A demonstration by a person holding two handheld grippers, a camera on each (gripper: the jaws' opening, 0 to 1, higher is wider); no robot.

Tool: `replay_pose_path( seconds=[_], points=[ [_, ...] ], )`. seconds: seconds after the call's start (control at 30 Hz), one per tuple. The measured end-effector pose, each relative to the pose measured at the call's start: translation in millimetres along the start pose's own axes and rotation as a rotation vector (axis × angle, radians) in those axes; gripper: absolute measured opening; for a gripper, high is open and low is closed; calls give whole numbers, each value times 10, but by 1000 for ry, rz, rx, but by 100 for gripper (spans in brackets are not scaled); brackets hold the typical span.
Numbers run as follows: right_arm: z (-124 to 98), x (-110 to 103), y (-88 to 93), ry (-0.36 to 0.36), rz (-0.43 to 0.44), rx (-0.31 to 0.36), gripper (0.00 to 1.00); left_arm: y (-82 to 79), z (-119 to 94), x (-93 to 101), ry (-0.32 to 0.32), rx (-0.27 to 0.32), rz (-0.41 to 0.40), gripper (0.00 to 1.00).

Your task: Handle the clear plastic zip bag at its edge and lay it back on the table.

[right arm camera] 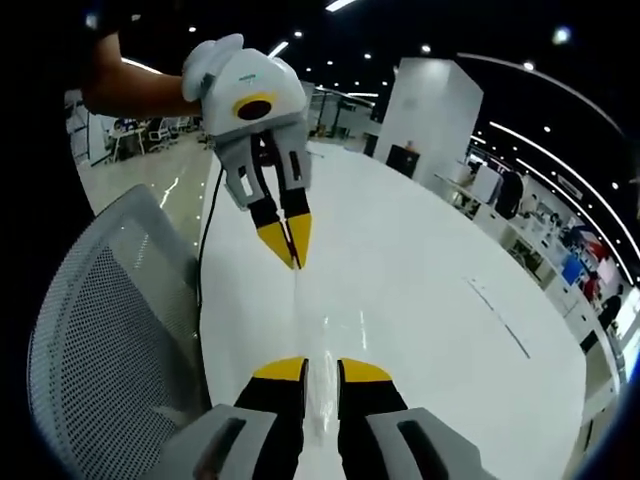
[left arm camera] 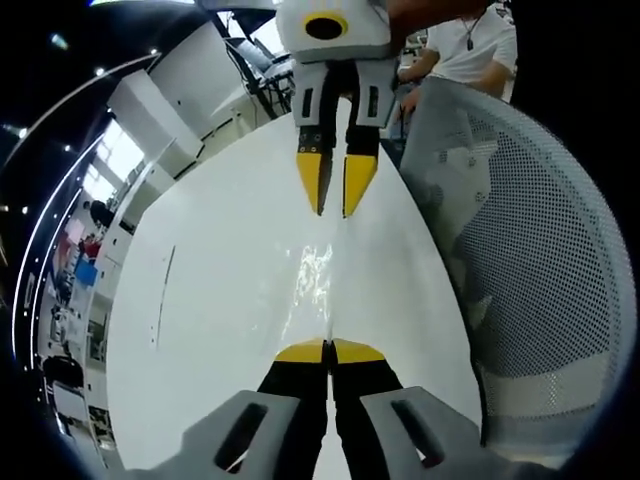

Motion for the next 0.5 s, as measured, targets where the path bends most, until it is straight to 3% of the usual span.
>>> replay_pose_path(
  seconds=[0.5],
  points=[
    [-84, 85, -70, 29, 2, 32, 7, 17, 7, 31, 10, -2, 26, 0]
  ],
)
Point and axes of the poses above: the point that each gripper's makers call its tool centre point, and the gripper's own axes: z roughly forward along the fingers, x roughly to its right, y roughly out of its underside, the point moved 10 cm from there along -z, roughly backward along the fingers, and after that the axes turned 12 degrees about -y, right-handed, at the moved point
